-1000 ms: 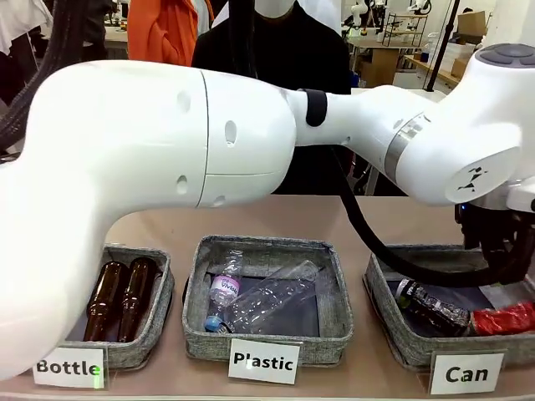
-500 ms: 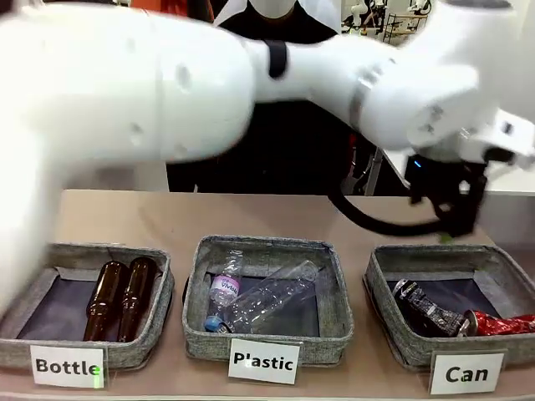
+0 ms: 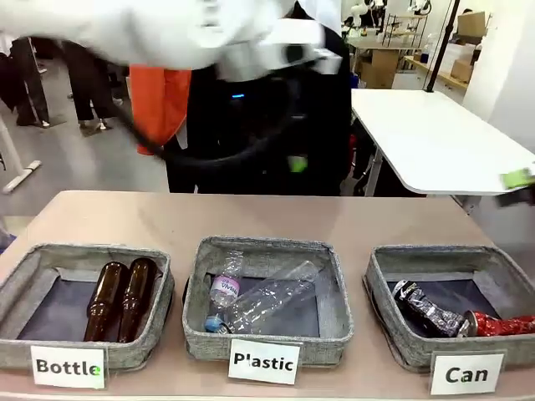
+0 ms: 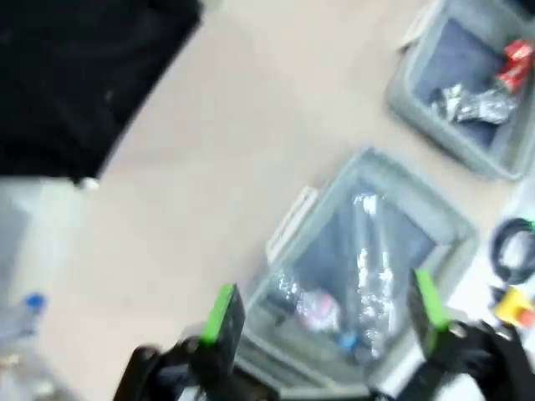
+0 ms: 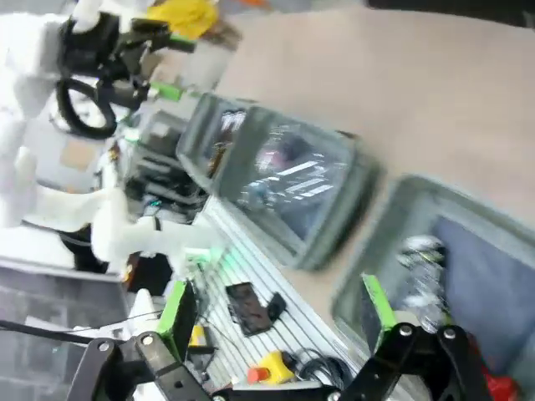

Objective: Sort the can waste into the basket.
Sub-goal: Pick up the can waste from the table and place it in the right Fabric basket.

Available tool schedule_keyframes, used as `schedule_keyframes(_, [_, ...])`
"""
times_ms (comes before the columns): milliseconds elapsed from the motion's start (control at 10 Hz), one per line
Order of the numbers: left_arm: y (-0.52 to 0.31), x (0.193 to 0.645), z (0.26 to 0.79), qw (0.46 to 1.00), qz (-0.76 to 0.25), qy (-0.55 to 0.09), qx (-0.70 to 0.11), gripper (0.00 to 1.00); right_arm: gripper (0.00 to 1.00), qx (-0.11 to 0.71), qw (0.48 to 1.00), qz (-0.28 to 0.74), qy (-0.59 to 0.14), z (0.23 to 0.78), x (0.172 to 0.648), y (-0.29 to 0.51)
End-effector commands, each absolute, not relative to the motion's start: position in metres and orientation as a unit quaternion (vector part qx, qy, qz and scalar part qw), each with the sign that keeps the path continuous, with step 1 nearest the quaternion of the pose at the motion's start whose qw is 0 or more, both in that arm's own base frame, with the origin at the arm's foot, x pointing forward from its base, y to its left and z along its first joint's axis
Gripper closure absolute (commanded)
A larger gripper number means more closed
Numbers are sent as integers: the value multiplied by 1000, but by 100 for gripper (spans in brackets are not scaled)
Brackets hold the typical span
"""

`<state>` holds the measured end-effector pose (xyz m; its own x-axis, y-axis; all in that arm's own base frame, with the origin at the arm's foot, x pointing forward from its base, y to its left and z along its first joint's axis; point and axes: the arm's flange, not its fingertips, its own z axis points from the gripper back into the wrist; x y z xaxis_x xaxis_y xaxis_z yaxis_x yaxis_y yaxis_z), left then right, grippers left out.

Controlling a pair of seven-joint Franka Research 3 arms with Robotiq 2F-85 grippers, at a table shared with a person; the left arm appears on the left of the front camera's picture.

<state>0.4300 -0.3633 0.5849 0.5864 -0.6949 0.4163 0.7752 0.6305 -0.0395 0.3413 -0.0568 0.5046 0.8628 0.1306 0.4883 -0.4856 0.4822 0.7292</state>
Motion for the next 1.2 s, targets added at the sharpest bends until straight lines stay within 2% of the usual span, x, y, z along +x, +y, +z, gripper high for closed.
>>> schedule_keyframes(0, [-254,381,539,897,-356,-197,-174,0,0,537,801,202,-170,486,368,-24])
schedule_keyframes(100, [-213,385,525,911,-299,-189,-211,0,0,575,779,191,-159,478,376,-4])
schedule_keyframes(300, [-137,398,485,900,-200,-147,-358,0,0,591,782,129,-152,463,383,17])
schedule_keyframes(500, [-84,408,447,830,-128,-123,-529,0,0,616,770,69,-151,462,391,7])
schedule_keyframes(600, [-58,411,431,777,-96,-134,-607,0,0,598,776,144,-139,456,385,18])
schedule_keyframes(700, [-95,395,456,871,-168,-131,-442,0,0,598,776,144,-139,456,385,18])
schedule_keyframes(1100, [-95,395,456,871,-168,-131,-442,0,0,598,776,144,-139,456,385,18])
